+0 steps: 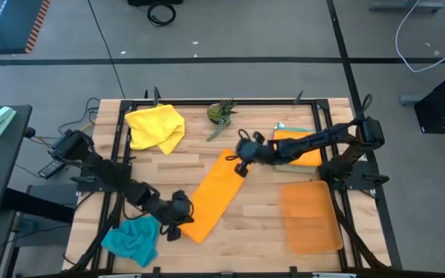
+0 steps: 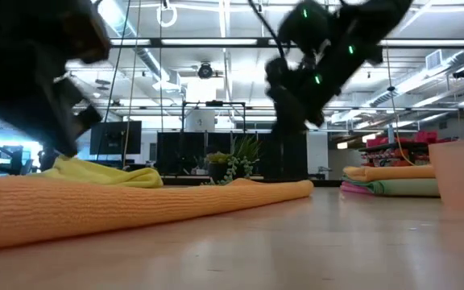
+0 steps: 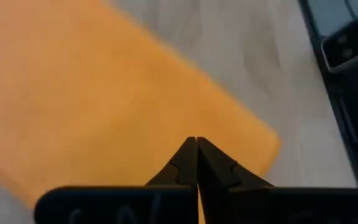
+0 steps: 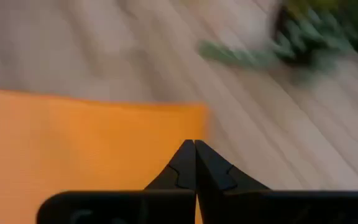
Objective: Fold microfiber towels
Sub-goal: Fold the orange microfiber towel
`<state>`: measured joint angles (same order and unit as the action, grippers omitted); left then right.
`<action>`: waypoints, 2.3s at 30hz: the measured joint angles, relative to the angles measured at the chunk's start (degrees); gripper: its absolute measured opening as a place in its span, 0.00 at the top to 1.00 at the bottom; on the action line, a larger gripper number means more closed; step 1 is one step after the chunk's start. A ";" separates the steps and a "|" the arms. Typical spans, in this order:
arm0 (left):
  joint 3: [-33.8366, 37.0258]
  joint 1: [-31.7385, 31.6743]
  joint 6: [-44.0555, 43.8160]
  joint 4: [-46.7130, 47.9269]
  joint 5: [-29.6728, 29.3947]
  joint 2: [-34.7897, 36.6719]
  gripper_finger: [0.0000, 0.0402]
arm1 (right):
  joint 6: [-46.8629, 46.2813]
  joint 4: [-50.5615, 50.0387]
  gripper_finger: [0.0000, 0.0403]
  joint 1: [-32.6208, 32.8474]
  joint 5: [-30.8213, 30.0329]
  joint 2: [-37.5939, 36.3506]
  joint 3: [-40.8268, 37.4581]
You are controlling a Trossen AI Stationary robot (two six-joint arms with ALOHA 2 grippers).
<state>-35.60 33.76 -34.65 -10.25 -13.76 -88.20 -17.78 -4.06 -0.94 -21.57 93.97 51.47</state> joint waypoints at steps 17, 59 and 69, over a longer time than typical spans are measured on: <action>0.48 -9.50 11.78 8.40 0.77 0.04 0.99 | -14.22 12.34 0.99 19.18 -4.08 9.73 -1.23; -7.02 -24.35 26.97 -0.07 0.76 -6.91 0.99 | -2.39 27.69 0.99 34.94 7.54 25.95 11.95; -7.85 -35.65 30.55 -9.03 10.61 -13.85 0.99 | -4.06 26.21 0.99 35.06 9.71 27.87 14.13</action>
<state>-43.45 -1.89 -4.10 -19.28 -3.16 -102.06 -21.84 22.15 34.12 -11.86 121.84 65.59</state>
